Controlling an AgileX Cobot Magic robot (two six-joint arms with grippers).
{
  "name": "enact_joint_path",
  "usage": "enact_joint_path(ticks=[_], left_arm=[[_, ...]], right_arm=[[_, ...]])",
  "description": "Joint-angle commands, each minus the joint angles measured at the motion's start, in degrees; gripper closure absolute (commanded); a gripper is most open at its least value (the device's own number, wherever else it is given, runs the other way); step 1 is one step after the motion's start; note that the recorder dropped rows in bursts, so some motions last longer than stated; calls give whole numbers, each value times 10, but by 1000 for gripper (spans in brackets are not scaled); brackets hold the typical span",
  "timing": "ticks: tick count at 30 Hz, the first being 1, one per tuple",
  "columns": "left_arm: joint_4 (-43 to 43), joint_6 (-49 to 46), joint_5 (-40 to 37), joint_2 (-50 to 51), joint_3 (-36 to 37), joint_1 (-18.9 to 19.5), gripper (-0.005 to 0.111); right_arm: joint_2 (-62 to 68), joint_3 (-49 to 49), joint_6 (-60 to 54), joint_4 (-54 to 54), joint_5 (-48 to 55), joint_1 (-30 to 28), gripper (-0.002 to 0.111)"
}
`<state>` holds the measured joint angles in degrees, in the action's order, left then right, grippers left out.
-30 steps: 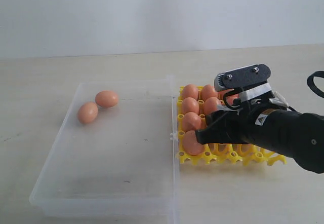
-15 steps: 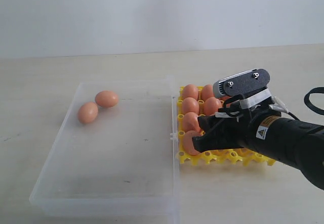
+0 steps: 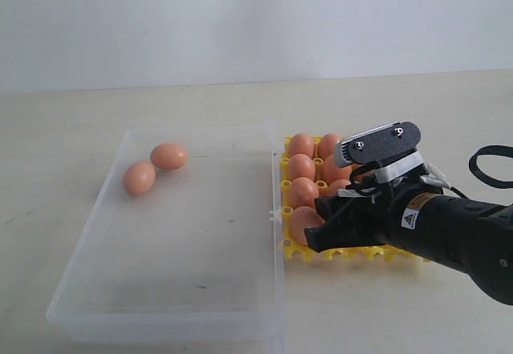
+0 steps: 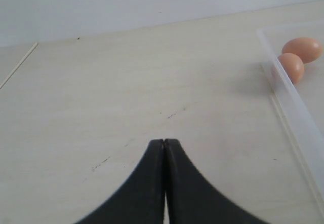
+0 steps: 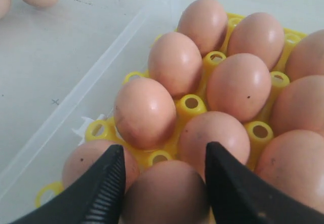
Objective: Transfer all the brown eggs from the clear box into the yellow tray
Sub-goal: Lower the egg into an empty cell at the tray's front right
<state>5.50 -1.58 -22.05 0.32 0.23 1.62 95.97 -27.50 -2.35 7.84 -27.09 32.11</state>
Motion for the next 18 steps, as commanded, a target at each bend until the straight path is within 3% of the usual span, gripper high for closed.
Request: enact_joint_path(ticks=[1, 18], left_arm=[[-1, 3, 4, -3, -2, 1, 107], [-1, 3, 4, -3, -2, 1, 107]], right_arm=[[2, 2, -1, -4, -13, -3, 108], [2, 2, -10, 13, -14, -6, 108]])
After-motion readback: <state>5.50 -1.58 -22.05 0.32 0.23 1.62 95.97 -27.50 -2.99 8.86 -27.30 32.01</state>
